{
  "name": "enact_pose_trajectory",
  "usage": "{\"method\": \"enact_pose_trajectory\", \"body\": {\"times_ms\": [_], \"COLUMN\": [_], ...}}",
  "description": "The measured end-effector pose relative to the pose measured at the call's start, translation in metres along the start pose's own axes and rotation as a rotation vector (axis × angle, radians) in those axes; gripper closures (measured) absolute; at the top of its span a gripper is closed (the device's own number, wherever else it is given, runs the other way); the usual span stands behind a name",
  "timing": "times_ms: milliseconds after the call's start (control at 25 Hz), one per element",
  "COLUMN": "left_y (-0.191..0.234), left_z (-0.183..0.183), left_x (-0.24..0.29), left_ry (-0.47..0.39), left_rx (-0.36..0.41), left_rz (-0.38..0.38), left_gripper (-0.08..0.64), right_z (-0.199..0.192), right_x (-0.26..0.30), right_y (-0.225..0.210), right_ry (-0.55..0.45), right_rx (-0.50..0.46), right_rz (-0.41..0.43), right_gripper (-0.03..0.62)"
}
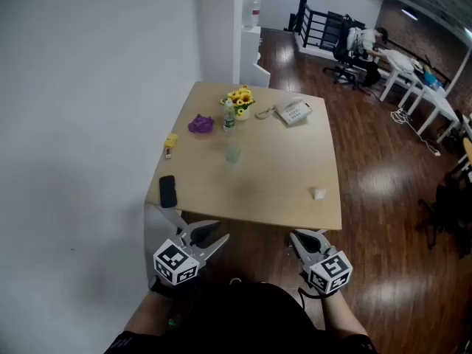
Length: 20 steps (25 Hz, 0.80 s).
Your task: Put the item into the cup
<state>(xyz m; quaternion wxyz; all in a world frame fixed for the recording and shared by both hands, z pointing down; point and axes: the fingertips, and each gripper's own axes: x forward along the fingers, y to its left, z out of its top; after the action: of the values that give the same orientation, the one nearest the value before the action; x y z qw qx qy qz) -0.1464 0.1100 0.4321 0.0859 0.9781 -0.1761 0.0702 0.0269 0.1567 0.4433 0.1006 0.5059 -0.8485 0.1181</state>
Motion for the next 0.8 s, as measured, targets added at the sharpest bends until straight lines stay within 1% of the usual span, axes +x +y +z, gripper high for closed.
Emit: {"method": "enact_pose_trajectory", "body": {"times_ms": [520,800], "left_y": [0.017,0.020], "left_z": [-0.003,-0.007], "left_x": [0.002,0.019], "left_ry": [0.002,0.011], "left_rx": [0.001,-0.014], "left_rz": [0.004,-0.021], "left_gripper": [0.426,0.425], "right_z": [0.005,-0.003], "right_x": [0.014,0.015], "right_y": [-0.011,-0.043], "right_ry": [0.013,0.049], "right_rx": [-0.012,-0.049], "right_rz": [-0.015,-0.054], "right_gripper": [0.584,0.577]}}
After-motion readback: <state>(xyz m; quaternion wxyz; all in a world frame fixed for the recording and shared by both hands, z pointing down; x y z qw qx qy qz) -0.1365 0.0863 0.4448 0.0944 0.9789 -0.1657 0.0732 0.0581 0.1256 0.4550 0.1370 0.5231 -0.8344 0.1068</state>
